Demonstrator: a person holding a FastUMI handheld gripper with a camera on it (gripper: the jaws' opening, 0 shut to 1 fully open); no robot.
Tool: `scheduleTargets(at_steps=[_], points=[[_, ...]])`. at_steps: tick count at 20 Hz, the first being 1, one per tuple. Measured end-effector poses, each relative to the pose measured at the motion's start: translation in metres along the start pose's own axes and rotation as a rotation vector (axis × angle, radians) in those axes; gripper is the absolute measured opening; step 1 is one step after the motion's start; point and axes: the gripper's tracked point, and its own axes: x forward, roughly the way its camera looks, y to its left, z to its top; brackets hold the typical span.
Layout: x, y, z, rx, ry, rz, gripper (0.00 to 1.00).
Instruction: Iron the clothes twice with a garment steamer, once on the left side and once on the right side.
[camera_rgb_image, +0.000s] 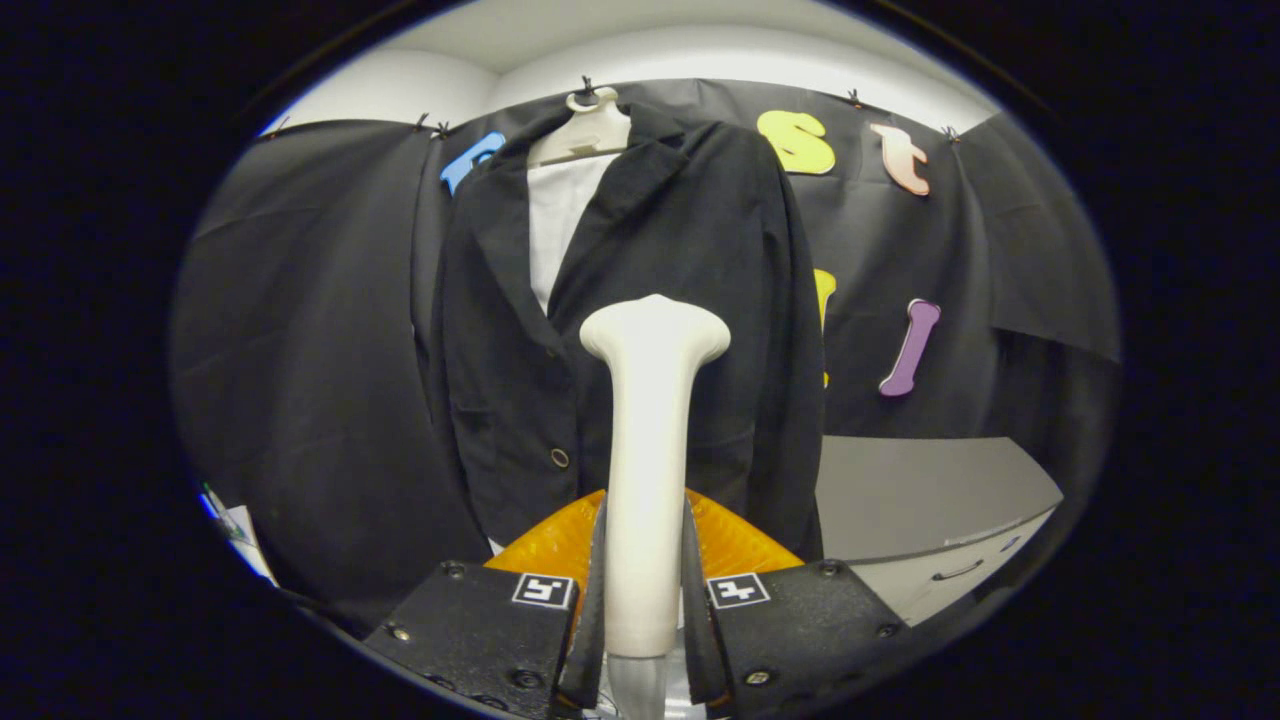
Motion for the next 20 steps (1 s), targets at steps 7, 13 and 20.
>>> scheduleTargets(at_steps=[7, 13, 20], points=[[0.004, 0.003, -0.051, -0.01, 0.094, -0.003, 0.35], [0.005, 0.004, -0.083, -0.017, 0.152, -0.007, 0.36], [0.002, 0.007, -0.122, -0.016, 0.222, -0.001, 0.36]])
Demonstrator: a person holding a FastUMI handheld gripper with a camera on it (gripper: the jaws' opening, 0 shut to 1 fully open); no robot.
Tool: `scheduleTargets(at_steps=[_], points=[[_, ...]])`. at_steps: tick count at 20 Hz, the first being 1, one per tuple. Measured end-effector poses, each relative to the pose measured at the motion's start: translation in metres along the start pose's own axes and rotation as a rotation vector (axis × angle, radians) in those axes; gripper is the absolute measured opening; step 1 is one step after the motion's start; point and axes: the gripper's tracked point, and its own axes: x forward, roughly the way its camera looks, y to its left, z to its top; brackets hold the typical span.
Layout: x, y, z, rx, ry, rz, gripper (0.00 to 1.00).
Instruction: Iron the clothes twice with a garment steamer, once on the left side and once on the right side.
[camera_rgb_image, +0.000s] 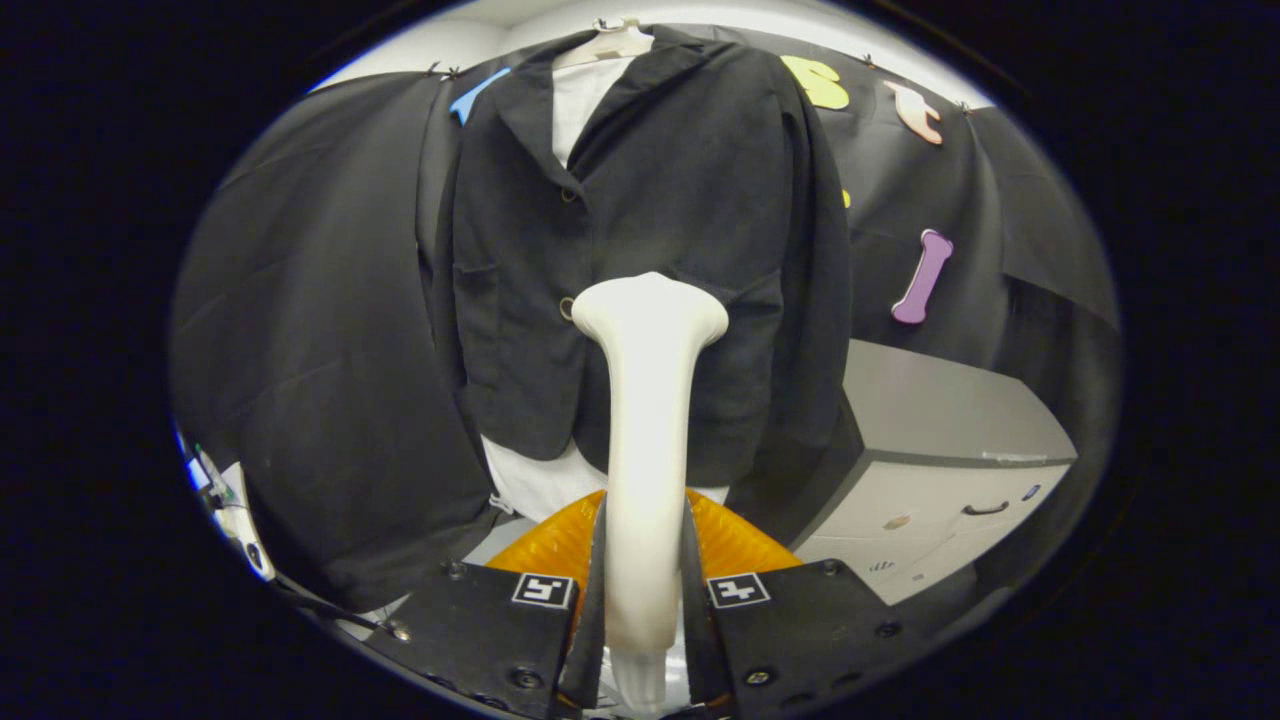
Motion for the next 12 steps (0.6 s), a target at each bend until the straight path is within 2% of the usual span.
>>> scheduleTargets(at_steps=[6, 12], points=[[0.009, -0.004, -0.035, 0.015, 0.087, -0.006, 0.36], [0.008, -0.006, -0.041, 0.026, 0.102, -0.002, 0.36]])
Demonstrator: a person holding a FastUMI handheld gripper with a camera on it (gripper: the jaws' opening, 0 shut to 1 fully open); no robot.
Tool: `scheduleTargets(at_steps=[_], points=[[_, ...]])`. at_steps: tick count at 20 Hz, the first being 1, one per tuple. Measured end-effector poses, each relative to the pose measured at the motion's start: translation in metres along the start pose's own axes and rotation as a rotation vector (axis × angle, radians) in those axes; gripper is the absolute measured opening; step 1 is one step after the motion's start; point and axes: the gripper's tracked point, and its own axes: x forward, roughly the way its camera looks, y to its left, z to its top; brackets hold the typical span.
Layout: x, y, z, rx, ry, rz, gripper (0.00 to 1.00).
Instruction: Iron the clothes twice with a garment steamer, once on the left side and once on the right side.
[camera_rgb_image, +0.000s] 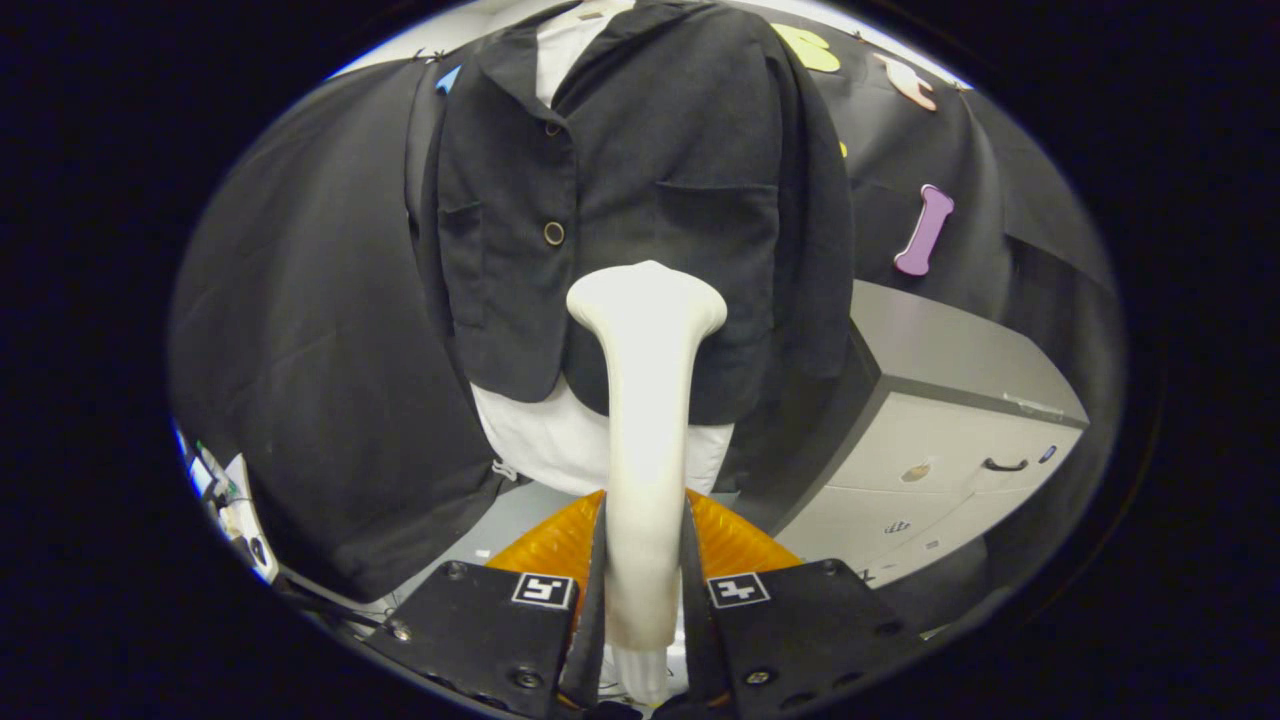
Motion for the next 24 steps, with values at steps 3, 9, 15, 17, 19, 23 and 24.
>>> scheduleTargets(at_steps=[3, 9, 15, 17, 19, 23, 24], points=[[-0.008, 0.001, 0.01, 0.005, -0.018, 0.006, 0.36], [-0.044, 0.015, 0.056, 0.006, -0.113, 0.036, 0.35], [-0.082, 0.042, 0.117, -0.016, -0.239, 0.084, 0.36], [-0.088, 0.053, 0.135, -0.034, -0.276, 0.097, 0.36], [-0.093, 0.066, 0.152, -0.043, -0.305, 0.116, 0.35], [-0.104, 0.096, 0.187, -0.077, -0.375, 0.143, 0.35], [-0.106, 0.104, 0.194, -0.082, -0.39, 0.15, 0.35]])
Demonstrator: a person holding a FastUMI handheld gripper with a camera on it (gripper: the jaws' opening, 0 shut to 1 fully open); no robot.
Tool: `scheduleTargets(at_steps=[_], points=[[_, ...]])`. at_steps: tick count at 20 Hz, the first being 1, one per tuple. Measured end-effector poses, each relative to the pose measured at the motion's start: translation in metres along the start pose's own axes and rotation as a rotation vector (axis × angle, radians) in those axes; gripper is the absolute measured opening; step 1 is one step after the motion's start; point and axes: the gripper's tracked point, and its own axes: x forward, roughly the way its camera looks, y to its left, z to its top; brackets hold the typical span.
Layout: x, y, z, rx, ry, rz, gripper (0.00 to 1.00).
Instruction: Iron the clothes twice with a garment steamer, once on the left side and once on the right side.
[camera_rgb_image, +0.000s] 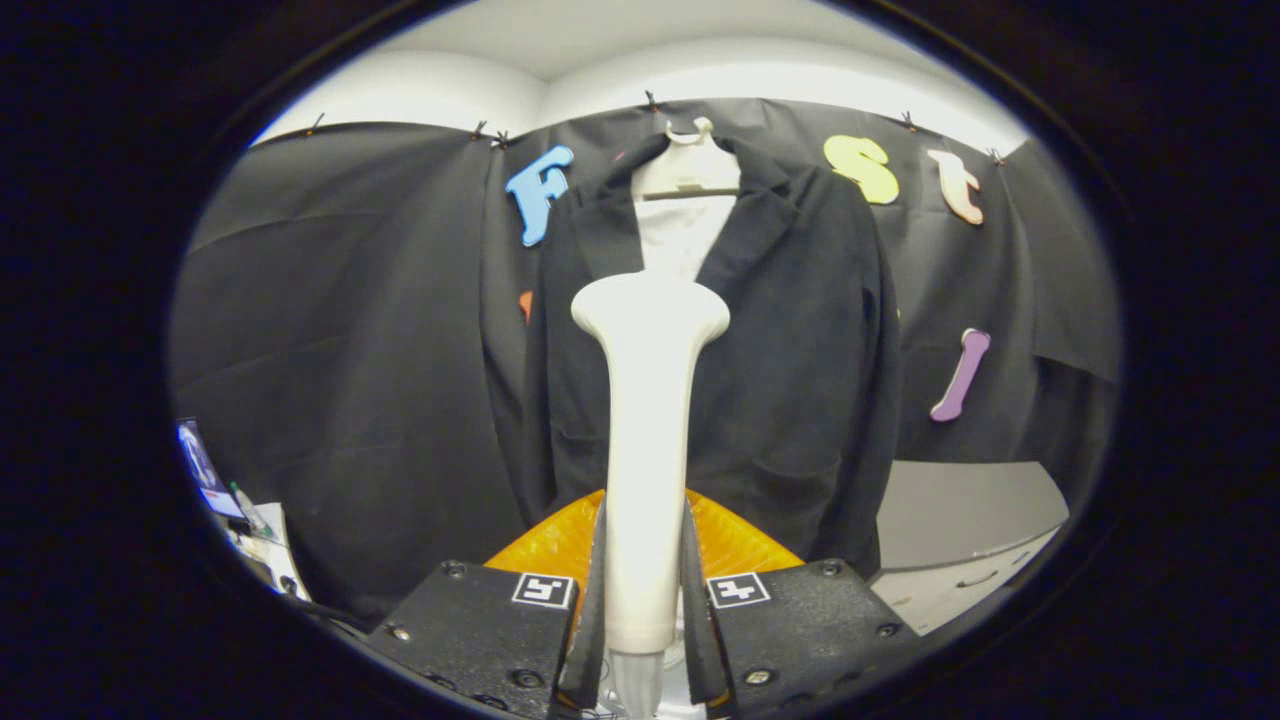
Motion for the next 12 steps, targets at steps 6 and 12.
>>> scheduleTargets(at_steps=[6, 12], points=[[0.024, 0.043, 0.047, -0.027, -0.064, 0.052, 0.35], [0.052, 0.07, 0.085, -0.043, -0.105, 0.071, 0.35]])
